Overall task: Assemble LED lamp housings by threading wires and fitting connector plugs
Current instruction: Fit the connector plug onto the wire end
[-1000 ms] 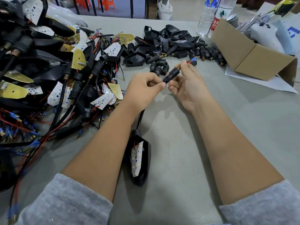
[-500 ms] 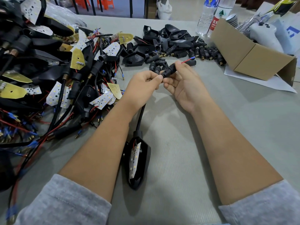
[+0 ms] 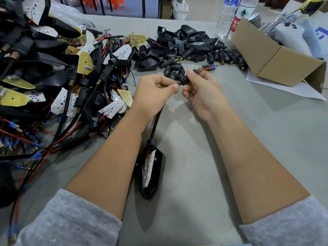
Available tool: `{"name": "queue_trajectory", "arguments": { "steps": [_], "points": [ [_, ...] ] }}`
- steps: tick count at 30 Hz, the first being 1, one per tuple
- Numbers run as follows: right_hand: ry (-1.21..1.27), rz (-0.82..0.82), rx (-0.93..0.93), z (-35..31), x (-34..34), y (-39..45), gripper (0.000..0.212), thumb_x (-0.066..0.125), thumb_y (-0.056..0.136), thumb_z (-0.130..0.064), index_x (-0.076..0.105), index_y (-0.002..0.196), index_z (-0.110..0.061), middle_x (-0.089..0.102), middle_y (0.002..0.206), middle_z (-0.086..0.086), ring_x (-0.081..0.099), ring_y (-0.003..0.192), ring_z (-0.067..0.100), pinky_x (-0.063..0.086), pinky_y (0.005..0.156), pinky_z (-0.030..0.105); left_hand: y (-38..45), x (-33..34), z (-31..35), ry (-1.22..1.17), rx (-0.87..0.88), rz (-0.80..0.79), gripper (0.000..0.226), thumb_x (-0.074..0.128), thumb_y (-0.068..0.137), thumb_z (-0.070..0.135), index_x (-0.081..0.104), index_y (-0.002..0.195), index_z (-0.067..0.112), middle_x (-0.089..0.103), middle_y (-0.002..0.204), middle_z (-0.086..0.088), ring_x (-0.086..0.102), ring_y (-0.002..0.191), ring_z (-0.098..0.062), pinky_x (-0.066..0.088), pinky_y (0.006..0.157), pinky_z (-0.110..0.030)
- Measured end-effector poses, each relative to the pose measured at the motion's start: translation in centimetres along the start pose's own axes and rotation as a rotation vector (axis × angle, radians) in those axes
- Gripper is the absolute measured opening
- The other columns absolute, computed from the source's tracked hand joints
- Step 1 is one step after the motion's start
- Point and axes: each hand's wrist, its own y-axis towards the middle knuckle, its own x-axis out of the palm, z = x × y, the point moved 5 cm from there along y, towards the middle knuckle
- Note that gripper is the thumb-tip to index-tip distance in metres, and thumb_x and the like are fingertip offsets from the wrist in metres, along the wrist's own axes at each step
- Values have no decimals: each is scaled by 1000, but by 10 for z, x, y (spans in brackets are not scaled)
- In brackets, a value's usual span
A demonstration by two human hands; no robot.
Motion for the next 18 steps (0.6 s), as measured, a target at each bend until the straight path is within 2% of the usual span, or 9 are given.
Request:
{"name": "queue_trajectory", "arguments": {
  "steps": [4, 7, 9, 13, 18],
  "points": [
    [5, -12, 1, 2, 1, -1, 11, 57, 97, -8, 46, 99, -8, 62, 69, 5, 59, 53, 11, 51, 55, 22, 1, -1, -1, -26, 15, 9, 15, 72, 86, 8, 69, 76, 20, 71, 74, 2, 64, 70, -4, 48, 71, -16],
    [45, -55, 7, 1, 2, -2, 8, 54, 98, -5, 47, 98, -9, 67, 74, 6, 61, 58, 12, 54, 59, 22, 3, -3, -2, -18, 17, 20, 18, 69, 88, 10, 70, 73, 21, 71, 69, 5, 64, 73, -9, 52, 75, -20],
    [74, -86, 24, 0, 3, -2, 9, 51, 98, -3, 48, 96, -11, 69, 79, 6, 62, 61, 13, 55, 62, 23, 3, -3, -3, -23, 4, 29, 19, 68, 89, 10, 69, 73, 20, 70, 65, 7, 64, 68, -7, 51, 71, -18],
    [74, -101, 45, 0, 3, -3, 10, 52, 97, -2, 50, 94, -11, 67, 87, 12, 62, 61, 13, 54, 60, 23, 3, -2, -4, -11, -16, 35, 16, 66, 91, 10, 65, 78, 19, 68, 68, 4, 66, 56, -3, 44, 50, -11],
    [38, -42, 31, 1, 1, -1, 10, 56, 97, -5, 49, 91, -9, 66, 73, 8, 62, 55, 12, 54, 56, 23, 1, -2, 2, -16, 45, 13, 16, 68, 89, 5, 66, 81, 18, 67, 72, 0, 62, 55, 1, 45, 52, -12]
  ]
}}
